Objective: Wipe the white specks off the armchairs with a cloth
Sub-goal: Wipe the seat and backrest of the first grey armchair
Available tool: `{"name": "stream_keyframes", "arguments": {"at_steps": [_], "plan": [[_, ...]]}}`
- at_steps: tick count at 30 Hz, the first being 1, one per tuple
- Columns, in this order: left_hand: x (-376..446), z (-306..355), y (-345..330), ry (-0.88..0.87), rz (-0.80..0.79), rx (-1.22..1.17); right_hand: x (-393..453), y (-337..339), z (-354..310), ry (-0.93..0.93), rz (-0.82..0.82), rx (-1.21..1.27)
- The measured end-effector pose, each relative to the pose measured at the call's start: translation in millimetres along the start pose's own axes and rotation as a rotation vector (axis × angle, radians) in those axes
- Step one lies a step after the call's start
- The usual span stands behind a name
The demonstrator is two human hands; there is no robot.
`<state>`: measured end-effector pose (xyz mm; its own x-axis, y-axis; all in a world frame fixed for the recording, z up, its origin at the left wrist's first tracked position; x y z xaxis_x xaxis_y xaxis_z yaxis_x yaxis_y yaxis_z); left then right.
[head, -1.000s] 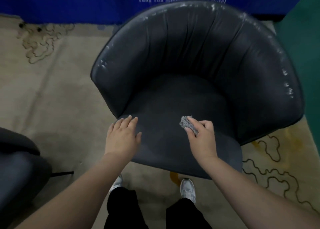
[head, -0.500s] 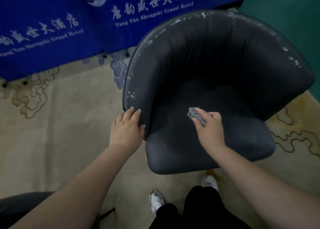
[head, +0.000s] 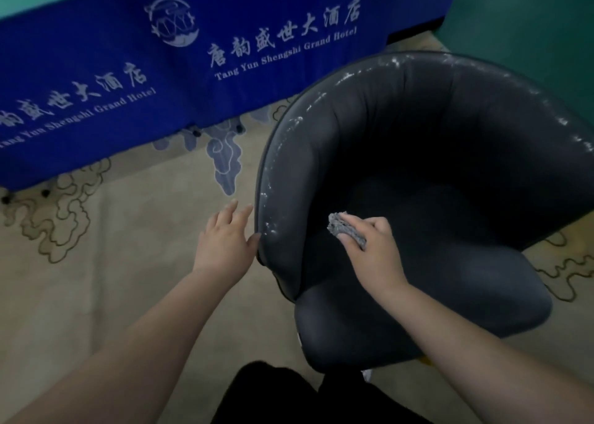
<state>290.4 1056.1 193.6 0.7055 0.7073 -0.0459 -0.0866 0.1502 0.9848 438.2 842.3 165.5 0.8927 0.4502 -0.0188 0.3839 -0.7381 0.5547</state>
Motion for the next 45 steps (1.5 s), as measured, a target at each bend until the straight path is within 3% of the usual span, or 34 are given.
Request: {"name": "stream_keyframes", "arguments": {"at_steps": [8,14,19,22,28,32,37,42,45], "plan": [[56.6,-25.3,-16.6,-0.132,-0.199,-0.063,13.1,-51.9,-31.3,-0.103,0.065,0.051],[89.8,-44.5,-39.8,-0.359,-0.284,-0.06,-1.5,-93.4,-33.3,-0.29,0.285,0.031],[114.9,-53.8,-52.7,-0.393,-0.395,-0.229,-17.0,-123.8,-41.0,-0.411,0.386,0.04],[118.4,-51.0,-56.1,-0.316,-0.493,-0.484,-23.0,-131.3,-49.2,-0.423,0.424,0.064],[122.8,-39.3,-64.0,-0.314,-0.521,-0.629,-25.6,-164.4,-57.5,-0.362,0.458,0.12],[123.3,-41.8,-70.1,-0.259,-0.525,-0.665,-20.6,-187.1,-52.1,-0.276,0.421,-0.009],[120.8,-44.0,-74.0,-0.22,-0.578,-0.673,4.4,-178.3,-33.0,-0.378,0.457,0.086],[124.8,-43.8,-75.8,-0.163,-0.579,-0.709,-35.4,-180.8,-49.9,-0.15,0.405,0.012],[130.5,-43.8,-76.9,-0.159,-0.59,-0.727,-23.1,-180.0,-51.3,-0.117,0.425,-0.046]]}}
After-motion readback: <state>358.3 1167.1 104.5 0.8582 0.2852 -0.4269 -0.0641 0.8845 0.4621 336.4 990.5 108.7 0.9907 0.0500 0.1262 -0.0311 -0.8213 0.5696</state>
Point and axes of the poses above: each hand's wrist, its own x-axis towards the middle knuckle, its own y-axis out of the back of the hand, z = x × y, the point moved 4 cm from there along x, towards the middle knuckle, and after that the axes turned 9 degrees about z, right-handed, at the moved point
